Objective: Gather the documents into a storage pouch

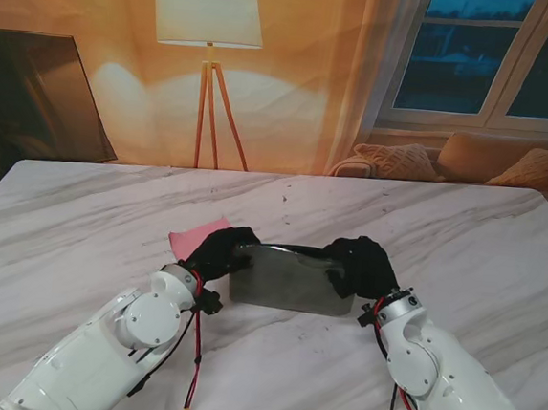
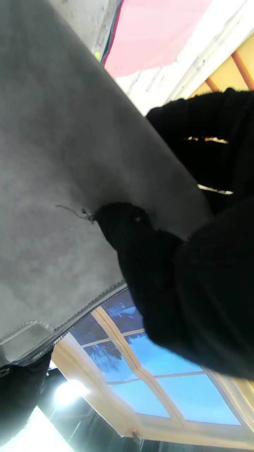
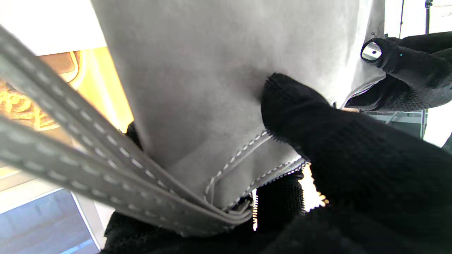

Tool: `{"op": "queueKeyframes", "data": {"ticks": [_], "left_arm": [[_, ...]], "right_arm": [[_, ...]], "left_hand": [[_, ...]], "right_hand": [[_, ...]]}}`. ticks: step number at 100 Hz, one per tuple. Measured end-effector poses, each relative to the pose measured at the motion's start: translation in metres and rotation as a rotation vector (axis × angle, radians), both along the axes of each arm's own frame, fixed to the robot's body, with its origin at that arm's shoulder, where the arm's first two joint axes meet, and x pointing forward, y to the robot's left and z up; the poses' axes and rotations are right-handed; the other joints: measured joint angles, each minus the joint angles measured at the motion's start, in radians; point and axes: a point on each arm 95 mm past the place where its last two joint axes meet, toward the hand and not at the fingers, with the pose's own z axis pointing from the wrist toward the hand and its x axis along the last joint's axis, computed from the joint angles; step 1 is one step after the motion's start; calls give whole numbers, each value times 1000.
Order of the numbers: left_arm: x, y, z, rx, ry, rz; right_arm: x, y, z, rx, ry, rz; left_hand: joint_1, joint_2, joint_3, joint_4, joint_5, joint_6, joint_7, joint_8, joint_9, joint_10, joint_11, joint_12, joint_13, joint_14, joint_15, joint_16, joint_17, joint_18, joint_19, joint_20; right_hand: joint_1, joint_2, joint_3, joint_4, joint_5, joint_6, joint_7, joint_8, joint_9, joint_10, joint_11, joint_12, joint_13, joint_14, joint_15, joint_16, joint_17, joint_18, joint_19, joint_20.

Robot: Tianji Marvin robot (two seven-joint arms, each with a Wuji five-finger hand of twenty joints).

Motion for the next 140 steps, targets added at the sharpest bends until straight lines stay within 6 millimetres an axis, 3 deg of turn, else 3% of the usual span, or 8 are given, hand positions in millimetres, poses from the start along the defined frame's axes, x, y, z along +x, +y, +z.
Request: {"op": "queueKeyframes", "data": {"ticks": [17, 24, 28, 62, 85, 110, 124, 140], "left_arm": [[-1, -2, 0, 19, -50, -6], [-2, -4, 0, 25, -69, -6], [-2, -4, 0, 26, -75, -6], [-6, -8, 0, 42, -123, -24], [-9, -9, -1, 48, -131, -39], [-11, -11, -2, 65, -152, -74], [-13, -12, -2, 83, -165, -93], [-14, -12, -2, 90, -170, -97]], "right_arm": [[-1, -5, 3, -12, 17, -13], [-3, -7, 6, -10, 28, -17], [-3, -8, 7, -6, 31, -19], [-10, -10, 8, 6, 60, 14], [-14, -5, 6, 5, 118, 53], [-14, 1, 4, -40, 130, 54], [-15, 1, 5, -51, 132, 45], [-14, -1, 5, -87, 117, 29]], "left_hand": [[16, -27, 0, -6, 41, 0, -2, -11, 5, 2, 1, 2, 50, -4, 67, -8, 47, 3, 30, 42], [16, -27, 0, -6, 41, 0, -2, -14, 5, 2, 1, 2, 50, -9, 79, -11, 51, 3, 31, 46], [16, -38, 5, -6, 55, 0, -3, -18, 4, 2, 1, 2, 50, -10, 85, -11, 52, 3, 32, 46], [20, -65, 26, -6, 107, 0, -4, -27, -6, 2, 13, 2, 50, -12, 96, -16, 53, 3, 32, 47], [20, -74, 38, -6, 129, 0, -2, -27, -6, 2, 14, 2, 50, -12, 98, -16, 53, 3, 32, 47], [29, -88, 38, -7, 163, -1, -2, -27, -5, 1, 26, 2, 51, -13, 98, -17, 53, 3, 32, 47], [29, -89, 38, -7, 164, -8, -2, -27, -4, -1, 38, 2, 61, -14, 98, -23, 59, 3, 32, 46], [29, -92, 38, -7, 173, -9, -5, -27, -4, -1, 38, 2, 61, -14, 98, -24, 59, 3, 32, 45]], "right_hand": [[-97, 18, 39, 11, -102, 3, -137, 32, -142, 1, 3, -66, -112, -6, -65, 11, -73, 0, -66, 0], [-130, 22, 49, 93, -127, 8, -215, 94, -174, 3, 8, -82, -132, -13, -106, 9, -101, 0, -92, 0], [-135, 22, 49, 111, -141, 7, -229, 118, -178, 3, -7, -84, -150, -16, -111, 15, -110, 0, -99, 0], [-157, 22, 49, 112, -140, -75, -296, 129, -219, 1, -66, -118, -211, -16, -192, -1, -162, 0, -175, 0], [-178, 33, 49, 113, -270, -113, -416, 90, -281, -1, -114, -143, -239, -13, -242, -19, -192, 0, -222, 0], [-205, 74, 48, 113, -427, -38, -474, 53, -331, -1, -115, -143, -279, -4, -256, -19, -202, 1, -236, 0], [-215, 83, 47, 113, -428, 4, -473, 52, -331, 2, -109, -143, -279, -4, -235, -6, -202, 1, -236, 9], [-217, 83, 45, 113, -441, 8, -464, 52, -327, 4, -78, -126, -270, -4, -184, 19, -186, 1, -219, 31]]}}
